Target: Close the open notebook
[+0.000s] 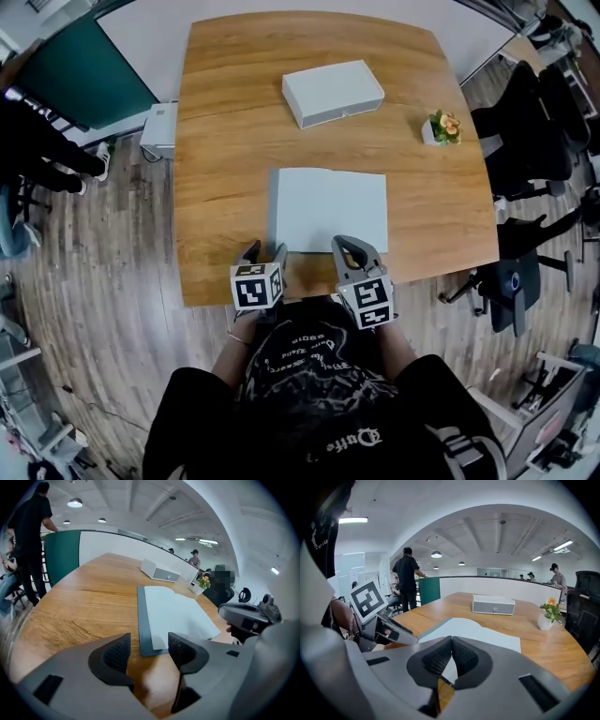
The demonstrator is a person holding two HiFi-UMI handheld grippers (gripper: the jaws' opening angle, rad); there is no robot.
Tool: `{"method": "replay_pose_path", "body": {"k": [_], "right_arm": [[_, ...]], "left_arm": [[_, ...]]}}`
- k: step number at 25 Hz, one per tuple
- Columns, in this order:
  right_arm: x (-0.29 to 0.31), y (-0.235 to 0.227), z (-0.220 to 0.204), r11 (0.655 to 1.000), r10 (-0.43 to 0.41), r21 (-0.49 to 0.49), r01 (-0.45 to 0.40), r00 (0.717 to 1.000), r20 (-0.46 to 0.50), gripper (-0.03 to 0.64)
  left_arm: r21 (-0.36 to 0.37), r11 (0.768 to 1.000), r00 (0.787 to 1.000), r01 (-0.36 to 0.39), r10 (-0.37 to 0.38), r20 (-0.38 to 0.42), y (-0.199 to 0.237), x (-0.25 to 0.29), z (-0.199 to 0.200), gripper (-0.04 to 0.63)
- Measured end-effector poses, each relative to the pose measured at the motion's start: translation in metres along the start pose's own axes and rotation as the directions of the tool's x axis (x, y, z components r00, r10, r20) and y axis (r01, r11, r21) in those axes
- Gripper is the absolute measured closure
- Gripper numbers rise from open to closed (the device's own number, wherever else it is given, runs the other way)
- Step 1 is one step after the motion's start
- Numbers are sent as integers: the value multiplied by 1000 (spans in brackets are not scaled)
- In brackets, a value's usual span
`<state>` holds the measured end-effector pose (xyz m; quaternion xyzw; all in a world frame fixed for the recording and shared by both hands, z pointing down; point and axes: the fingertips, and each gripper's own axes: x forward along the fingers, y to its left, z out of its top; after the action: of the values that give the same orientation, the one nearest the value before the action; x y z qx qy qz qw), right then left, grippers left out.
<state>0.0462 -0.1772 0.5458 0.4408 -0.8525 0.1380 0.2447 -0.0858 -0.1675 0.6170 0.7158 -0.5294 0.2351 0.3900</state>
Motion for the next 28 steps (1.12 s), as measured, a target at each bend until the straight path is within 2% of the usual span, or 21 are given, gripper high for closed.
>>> {"method": "replay_pose_path", "body": {"k": [2, 6, 8, 12, 17, 21, 23, 25, 26, 28], "right_arm": [[2, -5, -1, 1000, 21, -8, -20, 1000, 2, 609], [5, -9, -5, 998, 59, -26, -59, 998, -4, 609], [7, -10, -7, 997, 77, -29, -77, 997, -12, 609], [8, -12, -13, 993, 110, -44, -111, 994, -25, 609], [11, -15, -16, 989, 137, -51, -139, 990, -39, 609], [14, -21, -23, 986, 154, -54, -156, 987, -46, 609], [13, -22, -26, 985, 161, -48, -164, 985, -57, 609], [13, -21, -27, 983, 172, -50, -175, 983, -59, 609], [14, -20, -27, 982, 177, -52, -180, 983, -58, 609], [14, -20, -26, 981, 184, -53, -187, 981, -57, 609]], "left_arm": [[9, 998, 998, -55, 55, -11, 1, 4, -4, 330], [38, 983, 984, -177, 177, -2, 5, 7, -6, 360], [20, 978, 978, -207, 207, 1, 8, 8, -6, 385], [18, 970, 970, -244, 244, -13, 8, 10, -6, 391], [-1, 967, 966, -256, 256, -23, 4, 11, -5, 430], [-61, 964, 964, -259, 255, -71, 1, 11, -9, 459], [-110, 965, 969, -240, 230, -94, 3, 11, -10, 478], [-180, 961, 976, -210, 196, -95, 5, 9, -10, 534], [-203, 958, 978, -202, 188, -89, 6, 9, -10, 537], [-201, 958, 978, -204, 192, -78, 5, 8, -8, 546]]}}
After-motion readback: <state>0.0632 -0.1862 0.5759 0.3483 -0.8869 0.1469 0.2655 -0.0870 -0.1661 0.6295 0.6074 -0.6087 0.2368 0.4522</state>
